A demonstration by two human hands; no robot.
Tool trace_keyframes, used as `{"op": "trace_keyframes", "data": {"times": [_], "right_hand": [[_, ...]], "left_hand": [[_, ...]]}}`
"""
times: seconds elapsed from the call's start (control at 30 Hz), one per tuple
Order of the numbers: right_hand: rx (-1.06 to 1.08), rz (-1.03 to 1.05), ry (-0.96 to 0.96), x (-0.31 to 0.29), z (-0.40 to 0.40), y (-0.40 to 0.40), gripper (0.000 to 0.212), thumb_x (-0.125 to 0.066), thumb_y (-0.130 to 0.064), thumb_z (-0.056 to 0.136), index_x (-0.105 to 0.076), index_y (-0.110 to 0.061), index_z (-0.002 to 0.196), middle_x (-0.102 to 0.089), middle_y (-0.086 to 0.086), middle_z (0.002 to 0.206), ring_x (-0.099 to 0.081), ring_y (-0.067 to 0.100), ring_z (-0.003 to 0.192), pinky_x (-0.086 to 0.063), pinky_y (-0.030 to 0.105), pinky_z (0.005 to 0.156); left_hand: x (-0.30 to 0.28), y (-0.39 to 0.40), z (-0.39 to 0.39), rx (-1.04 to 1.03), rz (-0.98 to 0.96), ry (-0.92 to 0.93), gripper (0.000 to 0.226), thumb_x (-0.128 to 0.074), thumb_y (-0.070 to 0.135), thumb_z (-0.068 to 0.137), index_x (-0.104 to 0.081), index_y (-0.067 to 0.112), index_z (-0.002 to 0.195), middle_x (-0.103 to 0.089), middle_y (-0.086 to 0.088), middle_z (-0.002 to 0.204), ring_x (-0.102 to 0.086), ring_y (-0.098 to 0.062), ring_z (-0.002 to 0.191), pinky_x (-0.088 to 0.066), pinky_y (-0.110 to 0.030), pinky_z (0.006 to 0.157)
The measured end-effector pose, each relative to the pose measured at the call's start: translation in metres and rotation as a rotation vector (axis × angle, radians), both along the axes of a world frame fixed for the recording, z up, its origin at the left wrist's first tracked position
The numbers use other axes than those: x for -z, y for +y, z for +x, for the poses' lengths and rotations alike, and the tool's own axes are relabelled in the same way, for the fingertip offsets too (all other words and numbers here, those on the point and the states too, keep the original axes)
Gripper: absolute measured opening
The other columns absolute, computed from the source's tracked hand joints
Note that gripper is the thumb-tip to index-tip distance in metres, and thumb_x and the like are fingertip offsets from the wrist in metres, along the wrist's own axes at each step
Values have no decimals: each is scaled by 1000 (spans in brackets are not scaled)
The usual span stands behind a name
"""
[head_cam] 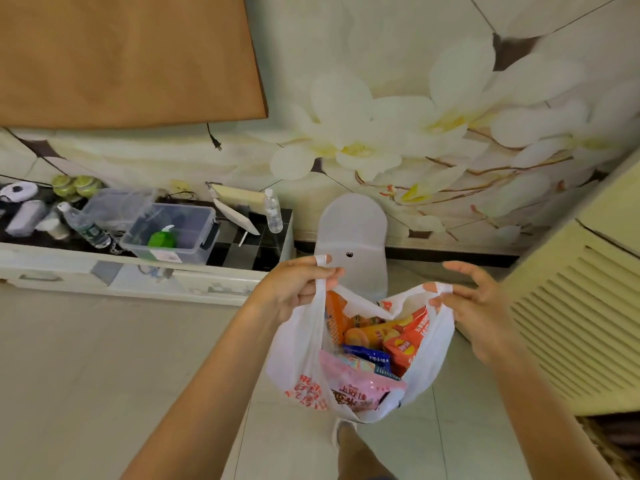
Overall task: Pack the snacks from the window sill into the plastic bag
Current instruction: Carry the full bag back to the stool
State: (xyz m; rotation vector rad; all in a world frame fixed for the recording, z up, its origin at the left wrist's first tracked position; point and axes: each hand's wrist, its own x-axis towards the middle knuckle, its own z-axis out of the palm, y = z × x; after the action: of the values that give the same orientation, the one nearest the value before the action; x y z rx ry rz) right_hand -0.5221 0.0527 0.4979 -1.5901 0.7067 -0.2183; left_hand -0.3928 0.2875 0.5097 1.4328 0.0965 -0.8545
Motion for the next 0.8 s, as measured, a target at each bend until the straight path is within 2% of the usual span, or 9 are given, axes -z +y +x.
{"op": "trace_keyframes", "data": {"times": [0.1, 0.23, 0.33, 0.47, 0.53, 0.63, 0.7, 0.8], "right_hand": [[-3, 21, -1, 15, 53, -22, 53, -66, 11, 78, -57, -24, 116, -75, 4, 81, -71, 24, 79, -58, 44, 72], [-34, -2, 62, 34, 126, -51, 49, -63, 11, 81, -57, -21, 116, -73, 1, 73, -71, 20, 71, -58, 36, 63], [-80, 14, 86, 41, 180, -71, 45, -63, 9, 82, -56, -20, 116, -72, 0, 72, -71, 18, 70, -56, 27, 53], [-90, 10, 133, 48, 245, -93, 39, -61, 7, 86, -57, -21, 113, -71, -3, 73, -71, 12, 70, -53, 21, 49], [-90, 25, 168, 56, 274, -103, 38, -61, 7, 86, -57, -20, 113, -72, 3, 80, -72, 15, 73, -55, 24, 51], [-77, 38, 221, 72, 316, -116, 38, -60, 8, 85, -57, -18, 112, -72, 9, 88, -72, 20, 75, -56, 26, 53], [-53, 30, 261, 87, 344, -122, 38, -60, 9, 84, -58, -18, 110, -70, 10, 91, -72, 19, 74, -56, 26, 54], [-12, 50, 326, 113, 381, -129, 38, -62, 8, 84, -57, -18, 111, -69, 10, 93, -71, 18, 74, -58, 31, 59]], "left_hand": [[12, -21, 53, 2, 35, 20, 46, -73, 16, 82, -58, 12, 125, -74, -7, 102, -69, -16, 99, -51, -33, 95], [28, -49, 123, -14, 101, 71, 53, -79, 18, 75, -60, 12, 124, -74, -7, 102, -70, -15, 98, -47, -37, 102], [39, -67, 173, -37, 107, 122, 45, -79, 17, 76, -64, 14, 118, -74, -7, 102, -70, -16, 98, -45, -39, 104], [57, -87, 239, -27, 93, 172, 35, -76, 17, 79, -68, 13, 113, -74, -8, 104, -69, -18, 100, -43, -40, 105], [69, -96, 271, 13, 90, 195, 40, -77, 19, 78, -67, 11, 115, -73, -8, 105, -69, -19, 101, -46, -38, 101], [92, -112, 314, 3, 80, 283, 46, -78, 18, 73, -65, 6, 115, -73, -9, 101, -69, -19, 95, -54, -28, 80], [108, -124, 341, -18, 95, 357, 39, -74, 14, 78, -65, 5, 114, -73, -8, 96, -68, -17, 89, -53, -25, 71], [137, -139, 382, -29, 126, 449, 30, -64, 7, 89, -61, 3, 118, -72, -9, 98, -67, -15, 84, -52, -24, 71]]}}
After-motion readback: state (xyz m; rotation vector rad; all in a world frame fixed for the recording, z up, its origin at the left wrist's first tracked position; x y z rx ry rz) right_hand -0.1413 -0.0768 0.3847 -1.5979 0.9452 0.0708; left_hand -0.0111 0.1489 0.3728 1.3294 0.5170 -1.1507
